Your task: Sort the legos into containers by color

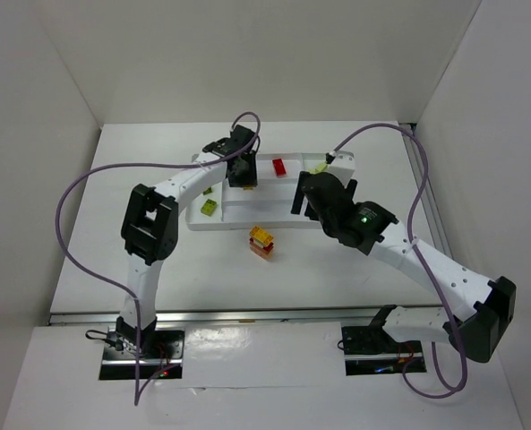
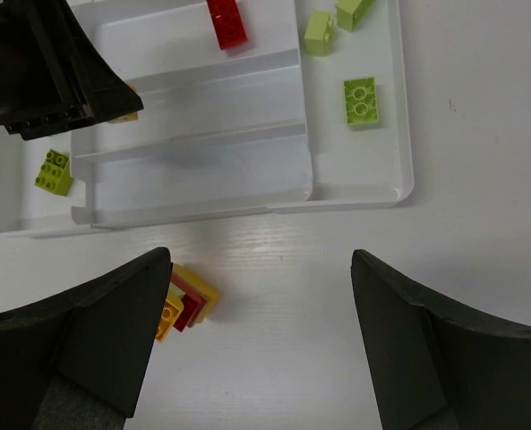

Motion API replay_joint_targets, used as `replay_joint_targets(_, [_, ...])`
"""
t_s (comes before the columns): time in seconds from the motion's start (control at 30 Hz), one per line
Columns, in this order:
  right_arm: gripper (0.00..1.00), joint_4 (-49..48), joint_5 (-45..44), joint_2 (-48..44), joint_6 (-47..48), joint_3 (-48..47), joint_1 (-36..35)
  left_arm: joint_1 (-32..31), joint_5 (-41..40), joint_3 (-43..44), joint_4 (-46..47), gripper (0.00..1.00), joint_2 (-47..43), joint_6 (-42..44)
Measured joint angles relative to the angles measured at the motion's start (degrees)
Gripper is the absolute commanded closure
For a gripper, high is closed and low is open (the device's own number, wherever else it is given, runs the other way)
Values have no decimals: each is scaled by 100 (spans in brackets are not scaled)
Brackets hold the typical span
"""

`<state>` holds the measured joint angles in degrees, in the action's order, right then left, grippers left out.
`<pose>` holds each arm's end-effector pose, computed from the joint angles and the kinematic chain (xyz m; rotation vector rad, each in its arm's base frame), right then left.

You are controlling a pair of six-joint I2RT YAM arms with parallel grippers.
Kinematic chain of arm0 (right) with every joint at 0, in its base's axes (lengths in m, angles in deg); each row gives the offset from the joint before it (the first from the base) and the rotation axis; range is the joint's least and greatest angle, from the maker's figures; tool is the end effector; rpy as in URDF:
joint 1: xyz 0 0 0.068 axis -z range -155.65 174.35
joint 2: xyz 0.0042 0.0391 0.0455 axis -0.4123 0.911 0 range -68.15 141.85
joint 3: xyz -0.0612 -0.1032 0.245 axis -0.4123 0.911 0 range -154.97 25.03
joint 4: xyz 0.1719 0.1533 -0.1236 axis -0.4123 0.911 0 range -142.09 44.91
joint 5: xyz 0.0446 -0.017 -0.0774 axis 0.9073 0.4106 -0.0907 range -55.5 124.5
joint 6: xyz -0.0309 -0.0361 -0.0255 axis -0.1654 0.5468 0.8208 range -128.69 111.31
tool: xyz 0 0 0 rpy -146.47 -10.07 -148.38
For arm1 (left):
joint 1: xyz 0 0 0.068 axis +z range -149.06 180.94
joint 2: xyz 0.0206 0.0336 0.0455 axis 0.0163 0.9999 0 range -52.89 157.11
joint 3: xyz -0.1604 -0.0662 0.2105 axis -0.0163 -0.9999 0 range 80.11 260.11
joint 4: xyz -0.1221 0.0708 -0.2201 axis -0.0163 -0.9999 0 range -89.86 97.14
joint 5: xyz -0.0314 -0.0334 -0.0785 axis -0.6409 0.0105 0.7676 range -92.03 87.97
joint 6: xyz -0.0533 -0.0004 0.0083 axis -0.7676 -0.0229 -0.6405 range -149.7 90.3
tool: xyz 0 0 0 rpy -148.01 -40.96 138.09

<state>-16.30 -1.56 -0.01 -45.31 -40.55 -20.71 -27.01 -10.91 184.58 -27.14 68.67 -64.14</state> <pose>0.1911 0.1619 0.3437 0.1732 2.0923 0.1457 0.4250 -0.2192 0.2385 -0.2073 2.4653 -0.2846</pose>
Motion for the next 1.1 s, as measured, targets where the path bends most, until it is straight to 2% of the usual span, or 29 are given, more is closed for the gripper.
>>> replay_joint_targets(0.03, [12, 39, -2, 2, -31, 4, 0, 0, 11, 42, 0, 74, 66, 0])
replay_joint_targets(0.1, [12, 160, -4, 2, -94, 11, 0, 0, 31, 111, 7, 52, 173, 4])
replay_joint_targets(0.13, [12, 205, -13, 2, -120, 13, 0, 0, 72, 144, 7, 46, 214, 13])
replay_joint_targets(0.17, [12, 247, -15, 2, -144, 13, 0, 0, 114, 170, 7, 33, 249, 28])
replay_joint_targets(0.23, [12, 291, -20, 2, -170, 24, 0, 0, 173, 195, 31, 18, 289, 98])
replay_joint_targets(0.3, [12, 299, -17, 2, -190, 35, 0, 0, 214, 195, 44, 7, 295, 131])
replay_joint_targets(0.47, [12, 280, 170, 9, -55, 37, 0, 0, 291, 15, 177, 5, 240, 107])
replay_joint_targets(0.6, [12, 72, 973, 125, 570, 46, -13, 0, 306, -262, 85, 9, -24, 107])
replay_joint_targets(0.77, [9, -254, 1816, 662, 1447, 37, -474, 168, 205, -866, -111, 9, -1252, 109])
replay_joint_targets(0.97, [8, -369, 2284, 1436, 2079, 0, -822, 1152, 245, -1659, -109, 9, -3084, -31])
replay_joint_targets(1.1, [8, -420, 2330, 1668, 2337, -59, -822, 1266, 254, -1858, -118, 10, -3469, -33])
